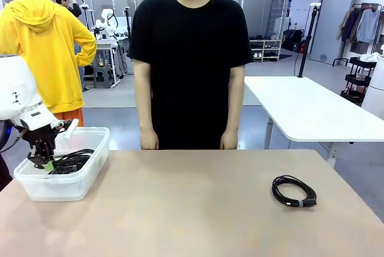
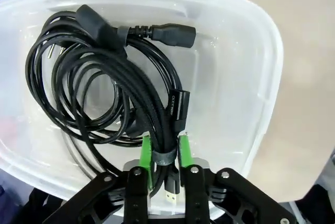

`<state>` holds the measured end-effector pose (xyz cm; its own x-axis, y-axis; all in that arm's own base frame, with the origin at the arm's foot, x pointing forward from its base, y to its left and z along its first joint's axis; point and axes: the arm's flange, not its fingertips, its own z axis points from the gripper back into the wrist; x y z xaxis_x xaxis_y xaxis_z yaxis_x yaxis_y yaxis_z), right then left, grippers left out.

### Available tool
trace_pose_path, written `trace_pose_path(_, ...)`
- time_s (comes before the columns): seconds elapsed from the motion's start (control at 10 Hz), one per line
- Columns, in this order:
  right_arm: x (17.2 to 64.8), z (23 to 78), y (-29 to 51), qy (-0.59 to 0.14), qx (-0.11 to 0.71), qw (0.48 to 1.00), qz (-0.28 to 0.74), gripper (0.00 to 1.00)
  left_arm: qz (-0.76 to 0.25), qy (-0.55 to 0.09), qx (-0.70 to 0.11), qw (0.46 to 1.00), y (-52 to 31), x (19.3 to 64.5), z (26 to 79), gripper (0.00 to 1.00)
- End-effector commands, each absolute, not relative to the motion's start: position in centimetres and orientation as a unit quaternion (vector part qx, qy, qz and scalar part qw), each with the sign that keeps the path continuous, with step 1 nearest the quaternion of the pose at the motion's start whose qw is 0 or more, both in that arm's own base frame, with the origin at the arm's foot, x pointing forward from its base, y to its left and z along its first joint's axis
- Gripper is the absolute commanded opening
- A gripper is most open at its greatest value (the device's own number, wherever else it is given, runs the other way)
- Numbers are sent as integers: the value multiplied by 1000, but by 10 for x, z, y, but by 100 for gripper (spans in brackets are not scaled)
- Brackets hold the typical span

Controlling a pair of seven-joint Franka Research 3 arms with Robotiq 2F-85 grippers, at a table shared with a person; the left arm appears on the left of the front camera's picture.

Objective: Organize and store the cables.
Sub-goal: Place the USB Extension Cable into the Organizing box.

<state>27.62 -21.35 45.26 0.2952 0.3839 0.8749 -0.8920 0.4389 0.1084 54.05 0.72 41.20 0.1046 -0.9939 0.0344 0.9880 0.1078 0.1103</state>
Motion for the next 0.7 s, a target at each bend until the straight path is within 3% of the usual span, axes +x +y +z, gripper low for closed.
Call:
trace_pose_path(0.0,276,454,-213,-415,309,739,432,100,-664,-56,16,746,6,538,419,87)
trace_pose_path(0.1,276,454,-213,-415,309,739,432,100,-663,-57,16,746,4,536,420,90)
trace_pose_path(0.2,276,454,-213,-415,309,739,432,100,-660,-60,17,749,3,535,421,100)
trace_pose_path(0.4,276,454,-213,-415,309,739,432,100,-652,-61,11,755,0,532,421,100)
trace_pose_path(0.5,276,454,-213,-415,309,739,432,100,-642,-68,12,763,-1,530,423,94)
trace_pose_path(0.6,276,454,-213,-415,309,739,432,100,-629,-77,16,774,-1,527,427,100)
